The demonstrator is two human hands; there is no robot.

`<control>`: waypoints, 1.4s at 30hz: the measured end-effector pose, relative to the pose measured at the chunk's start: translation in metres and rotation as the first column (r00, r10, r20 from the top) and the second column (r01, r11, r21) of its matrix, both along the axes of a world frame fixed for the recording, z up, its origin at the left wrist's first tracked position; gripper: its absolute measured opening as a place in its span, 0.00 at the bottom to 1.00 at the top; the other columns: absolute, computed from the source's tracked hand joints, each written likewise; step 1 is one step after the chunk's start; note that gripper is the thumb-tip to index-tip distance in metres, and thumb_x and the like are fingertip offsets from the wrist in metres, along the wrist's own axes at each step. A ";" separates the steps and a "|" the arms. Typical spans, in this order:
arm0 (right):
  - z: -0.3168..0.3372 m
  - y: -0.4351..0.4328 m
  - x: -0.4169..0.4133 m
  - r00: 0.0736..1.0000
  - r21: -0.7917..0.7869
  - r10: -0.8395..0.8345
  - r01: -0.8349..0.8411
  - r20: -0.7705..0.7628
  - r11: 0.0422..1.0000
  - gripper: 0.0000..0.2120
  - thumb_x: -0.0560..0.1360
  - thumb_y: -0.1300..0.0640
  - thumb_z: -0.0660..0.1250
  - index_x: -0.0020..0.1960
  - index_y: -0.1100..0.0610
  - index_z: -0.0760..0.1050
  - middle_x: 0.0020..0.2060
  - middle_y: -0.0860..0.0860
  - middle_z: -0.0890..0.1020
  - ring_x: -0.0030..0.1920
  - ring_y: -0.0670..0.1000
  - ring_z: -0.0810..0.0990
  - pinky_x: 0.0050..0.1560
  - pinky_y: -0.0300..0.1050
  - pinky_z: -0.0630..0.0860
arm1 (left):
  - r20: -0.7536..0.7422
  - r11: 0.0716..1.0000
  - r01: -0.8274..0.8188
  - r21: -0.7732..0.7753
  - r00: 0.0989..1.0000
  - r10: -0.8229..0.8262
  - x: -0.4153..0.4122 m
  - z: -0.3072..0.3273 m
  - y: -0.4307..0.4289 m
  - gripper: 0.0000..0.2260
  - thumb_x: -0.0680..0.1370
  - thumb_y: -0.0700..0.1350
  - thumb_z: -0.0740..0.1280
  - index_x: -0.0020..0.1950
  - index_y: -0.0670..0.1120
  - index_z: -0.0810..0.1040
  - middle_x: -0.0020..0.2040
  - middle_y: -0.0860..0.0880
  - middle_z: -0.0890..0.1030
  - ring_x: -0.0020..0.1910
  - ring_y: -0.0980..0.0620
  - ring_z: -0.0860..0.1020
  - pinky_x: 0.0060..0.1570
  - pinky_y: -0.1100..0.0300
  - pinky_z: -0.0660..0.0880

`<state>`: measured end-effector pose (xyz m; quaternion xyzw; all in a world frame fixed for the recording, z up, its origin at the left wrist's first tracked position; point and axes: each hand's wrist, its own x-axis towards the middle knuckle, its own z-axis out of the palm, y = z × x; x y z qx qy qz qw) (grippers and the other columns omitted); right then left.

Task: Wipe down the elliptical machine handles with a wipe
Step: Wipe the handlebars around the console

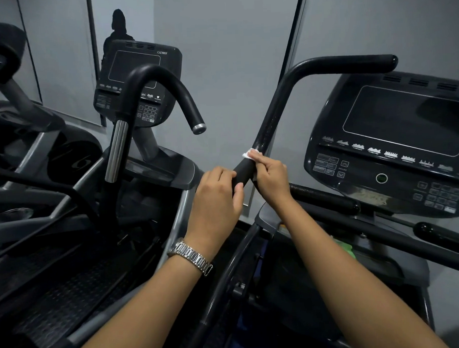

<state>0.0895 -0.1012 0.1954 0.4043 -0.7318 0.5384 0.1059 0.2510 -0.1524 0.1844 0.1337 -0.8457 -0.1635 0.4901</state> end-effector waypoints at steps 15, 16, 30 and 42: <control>-0.003 0.001 0.023 0.998 -0.035 0.056 -0.054 0.041 0.998 0.19 0.77 0.70 0.55 0.55 0.59 0.82 0.60 0.54 0.80 0.69 0.46 0.70 0.71 0.40 0.64 | 0.028 0.999 -0.034 0.003 0.999 0.034 0.002 0.005 0.002 0.10 0.76 0.43 0.65 0.53 0.39 0.77 0.47 0.45 0.78 0.47 0.48 0.75 0.46 0.64 0.66; -0.005 0.009 0.023 0.995 -0.033 0.091 -0.090 0.028 0.995 0.19 0.77 0.69 0.55 0.56 0.58 0.81 0.61 0.53 0.80 0.68 0.45 0.71 0.70 0.41 0.66 | 0.036 0.999 -0.034 0.008 0.999 0.034 0.002 0.007 0.002 0.10 0.76 0.43 0.65 0.54 0.39 0.77 0.47 0.45 0.78 0.47 0.48 0.75 0.46 0.64 0.66; 0.005 0.003 -0.033 0.996 0.101 0.087 -0.086 -0.007 0.991 0.18 0.77 0.69 0.55 0.57 0.59 0.81 0.61 0.54 0.79 0.68 0.46 0.71 0.71 0.42 0.65 | 0.259 0.995 -0.082 -0.058 0.961 0.094 -0.048 0.044 -0.007 0.06 0.75 0.39 0.62 0.44 0.40 0.79 0.41 0.46 0.78 0.40 0.47 0.76 0.37 0.58 0.71; 0.029 0.005 -0.067 0.918 0.451 0.108 0.083 -0.381 0.888 0.22 0.74 0.71 0.54 0.63 0.59 0.76 0.68 0.54 0.73 0.68 0.62 0.69 0.71 0.62 0.60 | 0.223 0.997 -0.081 -0.008 0.972 0.080 -0.052 0.042 -0.013 0.08 0.76 0.43 0.63 0.45 0.42 0.80 0.42 0.46 0.80 0.39 0.48 0.77 0.38 0.59 0.71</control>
